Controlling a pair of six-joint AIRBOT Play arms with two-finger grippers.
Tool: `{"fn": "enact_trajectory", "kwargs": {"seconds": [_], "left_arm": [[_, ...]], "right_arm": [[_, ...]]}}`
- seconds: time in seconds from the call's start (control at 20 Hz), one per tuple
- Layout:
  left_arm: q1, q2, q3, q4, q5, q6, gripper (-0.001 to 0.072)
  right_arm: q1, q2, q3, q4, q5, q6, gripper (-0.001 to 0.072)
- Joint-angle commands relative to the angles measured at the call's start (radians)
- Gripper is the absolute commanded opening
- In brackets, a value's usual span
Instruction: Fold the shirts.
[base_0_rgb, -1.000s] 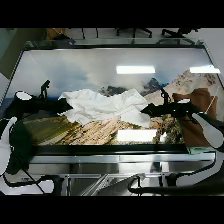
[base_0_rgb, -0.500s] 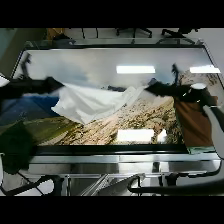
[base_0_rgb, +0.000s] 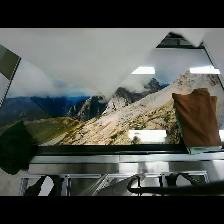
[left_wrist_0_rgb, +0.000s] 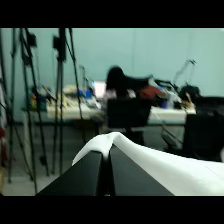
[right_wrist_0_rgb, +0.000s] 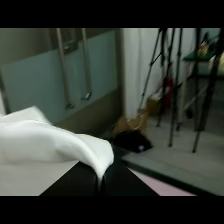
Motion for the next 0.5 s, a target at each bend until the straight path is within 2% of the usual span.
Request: {"fn": "enact_trajectory", "kwargs": {"seconds": [0.0,0.15,0.25,0.35,0.45], "left_arm": [[0.141,0.073,0.024,-0.005,0.074,-0.008,0.0021],[0.14,0.042,-0.099,-0.125,0.024,0.027,0.0022],[0.079,-0.034,-0.18,-0.246,-0.02,0.091,0.0022],[-0.072,-0.141,-0.262,-0.244,-0.054,0.15,0.0022],[-0.248,-0.27,-0.335,-0.138,-0.055,0.154,0.0023]], "right_arm": [[-0.066,0.093,0.076,-0.115,-0.061,0.004,0.0016],[-0.076,0.047,0.076,-0.129,0.026,0.005,0.0016],[-0.075,-0.04,0.068,-0.039,0.154,0.004,0.0016],[-0.054,-0.138,0.013,0.043,0.253,0.005,0.0017],[0.044,-0.229,-0.087,-0.013,0.249,0.008,0.0017]]}}
